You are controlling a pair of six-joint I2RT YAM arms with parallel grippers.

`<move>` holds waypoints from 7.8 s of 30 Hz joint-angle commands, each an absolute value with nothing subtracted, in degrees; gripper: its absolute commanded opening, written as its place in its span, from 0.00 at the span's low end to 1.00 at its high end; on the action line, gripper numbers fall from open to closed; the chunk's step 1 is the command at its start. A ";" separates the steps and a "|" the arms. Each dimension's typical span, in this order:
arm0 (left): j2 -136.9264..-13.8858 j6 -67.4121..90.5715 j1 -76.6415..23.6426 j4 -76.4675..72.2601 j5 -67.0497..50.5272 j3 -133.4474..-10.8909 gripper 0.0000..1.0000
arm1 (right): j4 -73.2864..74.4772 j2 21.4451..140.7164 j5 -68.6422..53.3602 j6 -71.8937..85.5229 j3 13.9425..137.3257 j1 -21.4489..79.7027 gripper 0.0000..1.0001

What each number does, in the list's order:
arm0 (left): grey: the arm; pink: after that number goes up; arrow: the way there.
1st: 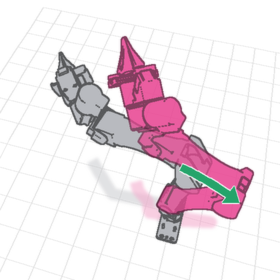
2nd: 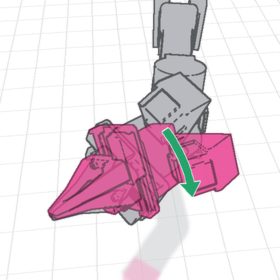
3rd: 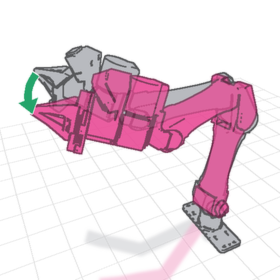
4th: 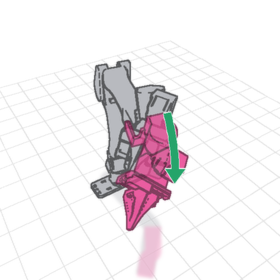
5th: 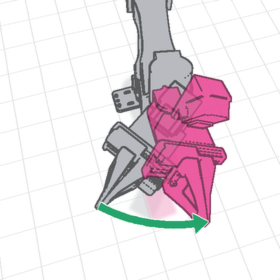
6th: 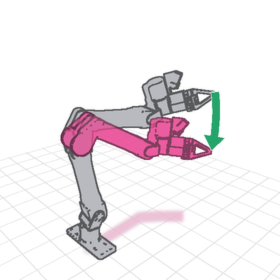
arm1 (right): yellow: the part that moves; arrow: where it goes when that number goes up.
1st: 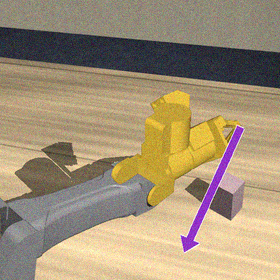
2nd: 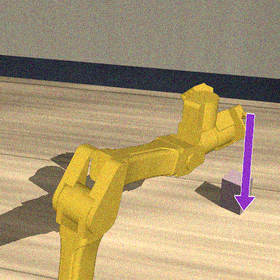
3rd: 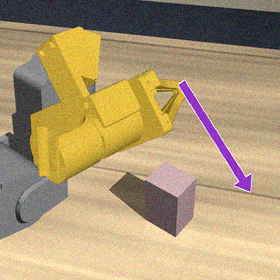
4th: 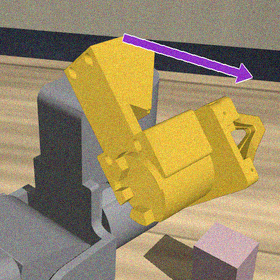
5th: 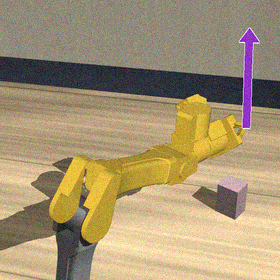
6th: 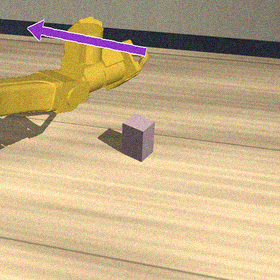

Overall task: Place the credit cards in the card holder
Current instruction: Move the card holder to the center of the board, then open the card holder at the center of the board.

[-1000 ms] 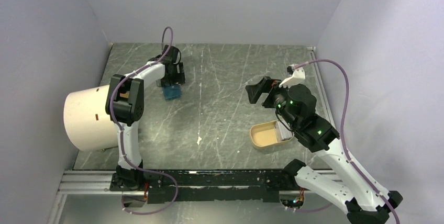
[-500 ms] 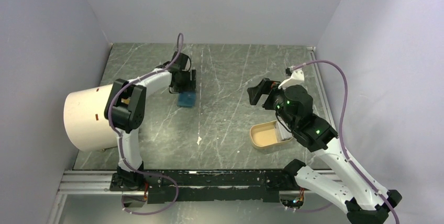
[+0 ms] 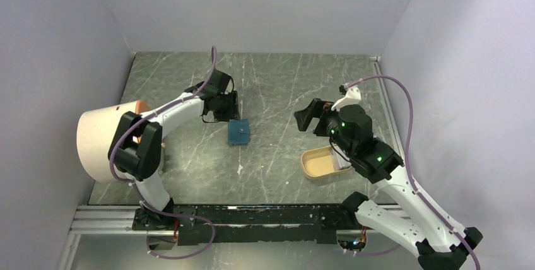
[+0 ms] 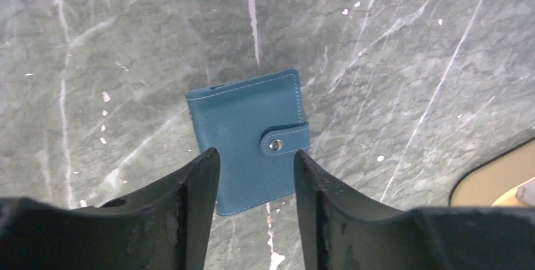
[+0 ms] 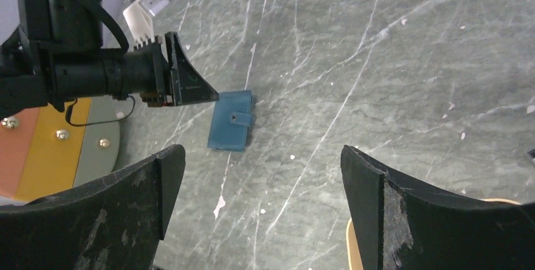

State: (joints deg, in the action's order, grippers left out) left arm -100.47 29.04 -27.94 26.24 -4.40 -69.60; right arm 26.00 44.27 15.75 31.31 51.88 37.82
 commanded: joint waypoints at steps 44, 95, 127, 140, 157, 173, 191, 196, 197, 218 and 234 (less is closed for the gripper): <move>-46.01 35.69 -23.45 32.50 1.69 -50.59 1.00 | 11.41 96.93 11.84 22.39 66.95 49.60 0.41; -48.19 40.30 -23.41 25.70 -8.86 -40.72 0.71 | 3.38 89.90 3.22 24.52 57.49 51.31 0.00; -69.44 42.13 -23.55 13.88 -21.14 -36.53 0.70 | -1.75 74.59 -1.25 30.30 38.43 42.42 0.00; -79.58 45.90 -23.84 -6.93 -38.46 -32.92 0.75 | -4.41 73.30 -7.36 28.78 32.49 32.62 0.00; -86.12 47.06 -27.15 -15.63 -41.65 -33.93 0.84 | -12.51 69.27 -25.35 37.53 32.20 34.16 0.00; -90.39 44.09 -28.64 -15.98 -41.06 -36.04 0.80 | -15.73 70.52 -25.92 39.65 30.68 34.11 0.00; -90.19 45.24 -29.72 -10.23 -33.41 -37.34 0.41 | -7.30 72.25 -14.98 32.51 29.43 30.73 0.00; -90.72 43.62 -30.64 -4.04 -28.93 -40.28 0.38 | -6.71 72.74 -14.17 32.22 29.50 30.54 0.00; -90.51 43.72 -30.71 -4.03 -28.73 -40.26 0.39 | -6.61 72.81 -14.04 32.11 29.48 30.50 0.00; -101.32 44.44 -34.59 -5.57 -35.33 -53.71 0.42 | 17.34 61.17 -5.09 26.72 43.33 32.98 0.46; -103.45 50.77 -36.07 -14.33 -42.65 -53.31 0.43 | 18.43 62.90 7.39 32.12 41.54 47.08 0.65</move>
